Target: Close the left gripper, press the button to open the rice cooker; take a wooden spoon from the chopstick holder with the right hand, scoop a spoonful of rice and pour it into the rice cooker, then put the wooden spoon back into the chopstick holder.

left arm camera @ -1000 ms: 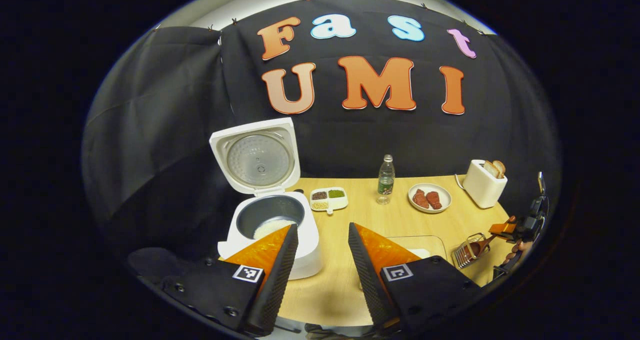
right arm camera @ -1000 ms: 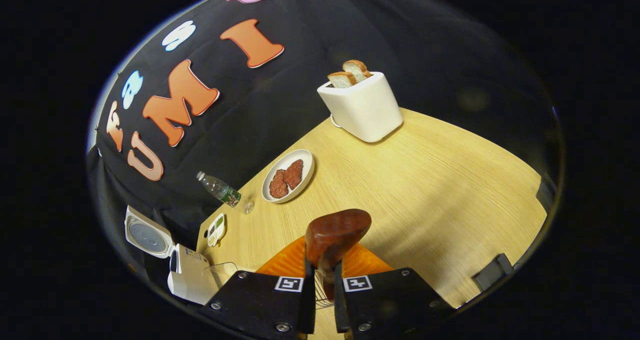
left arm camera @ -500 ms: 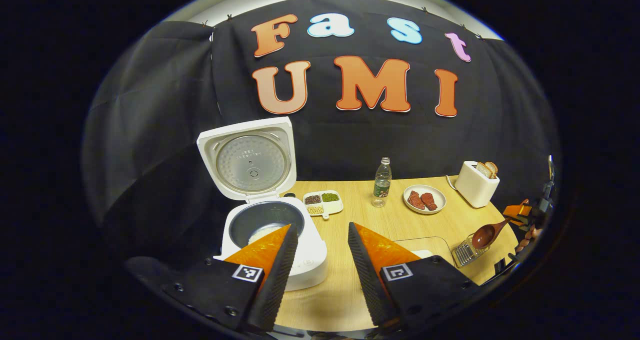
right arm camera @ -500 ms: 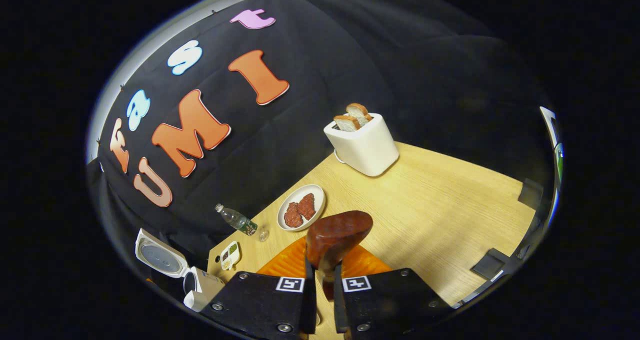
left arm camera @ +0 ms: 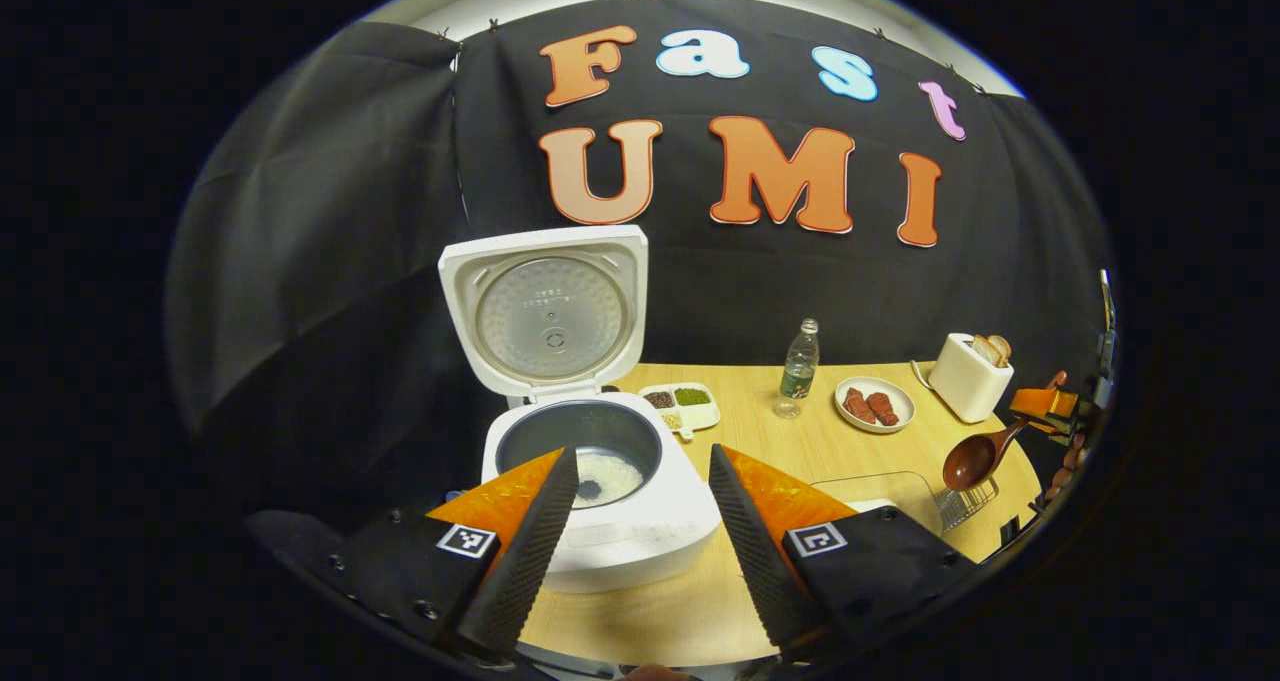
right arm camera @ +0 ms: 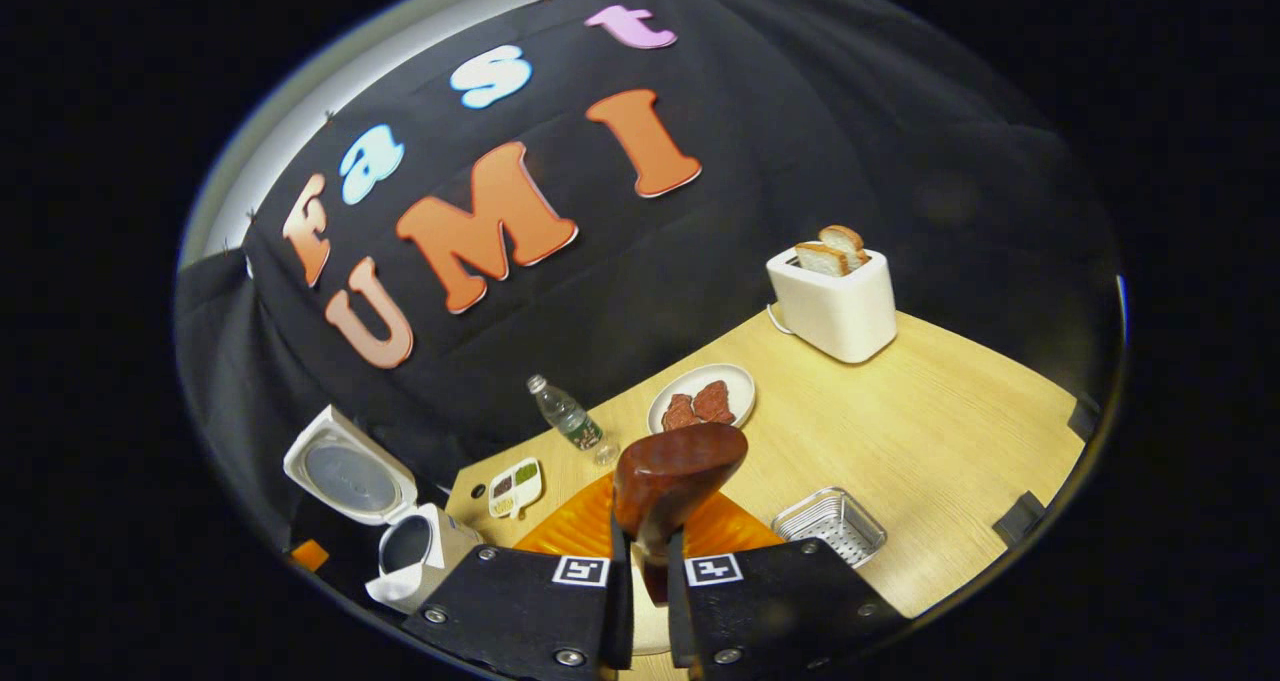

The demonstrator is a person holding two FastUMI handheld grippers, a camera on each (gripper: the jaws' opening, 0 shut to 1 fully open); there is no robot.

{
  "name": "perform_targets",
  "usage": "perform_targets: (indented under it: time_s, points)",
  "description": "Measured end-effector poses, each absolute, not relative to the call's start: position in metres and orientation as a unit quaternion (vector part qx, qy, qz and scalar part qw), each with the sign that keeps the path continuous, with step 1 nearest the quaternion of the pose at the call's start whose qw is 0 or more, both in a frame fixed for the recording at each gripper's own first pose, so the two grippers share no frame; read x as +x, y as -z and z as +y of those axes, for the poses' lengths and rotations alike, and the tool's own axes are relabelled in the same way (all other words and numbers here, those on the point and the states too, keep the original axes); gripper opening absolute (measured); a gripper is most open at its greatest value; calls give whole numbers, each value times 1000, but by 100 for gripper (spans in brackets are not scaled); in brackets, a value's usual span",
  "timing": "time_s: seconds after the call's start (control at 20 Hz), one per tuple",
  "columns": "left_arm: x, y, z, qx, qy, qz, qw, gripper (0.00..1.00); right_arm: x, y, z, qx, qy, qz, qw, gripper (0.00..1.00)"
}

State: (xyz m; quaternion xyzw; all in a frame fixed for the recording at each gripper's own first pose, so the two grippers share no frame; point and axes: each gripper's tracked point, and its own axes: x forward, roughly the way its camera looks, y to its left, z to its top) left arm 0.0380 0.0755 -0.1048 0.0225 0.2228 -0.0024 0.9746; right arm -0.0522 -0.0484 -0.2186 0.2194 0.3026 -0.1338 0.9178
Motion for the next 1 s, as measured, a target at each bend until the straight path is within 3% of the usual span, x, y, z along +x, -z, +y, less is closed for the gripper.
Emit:
perform_targets:
  time_s: [0.45, 0.5, 0.55, 1.0]
  points:
    - [33, 111, 113, 23, -19, 233, 972, 89, -44, 277, 34, -6, 62, 336, 940, 13]
    - [32, 111, 114, 29, -19, 232, 972, 89, -45, 282, 39, -32, 57, 333, 941, 9]
    - [32, 111, 116, 34, -18, 231, 972, 90, -46, 288, 45, -58, 49, 332, 940, 13]
    - [37, 111, 121, 58, -24, 237, 970, 90, -53, 330, 76, -225, 0, 317, 921, 13]
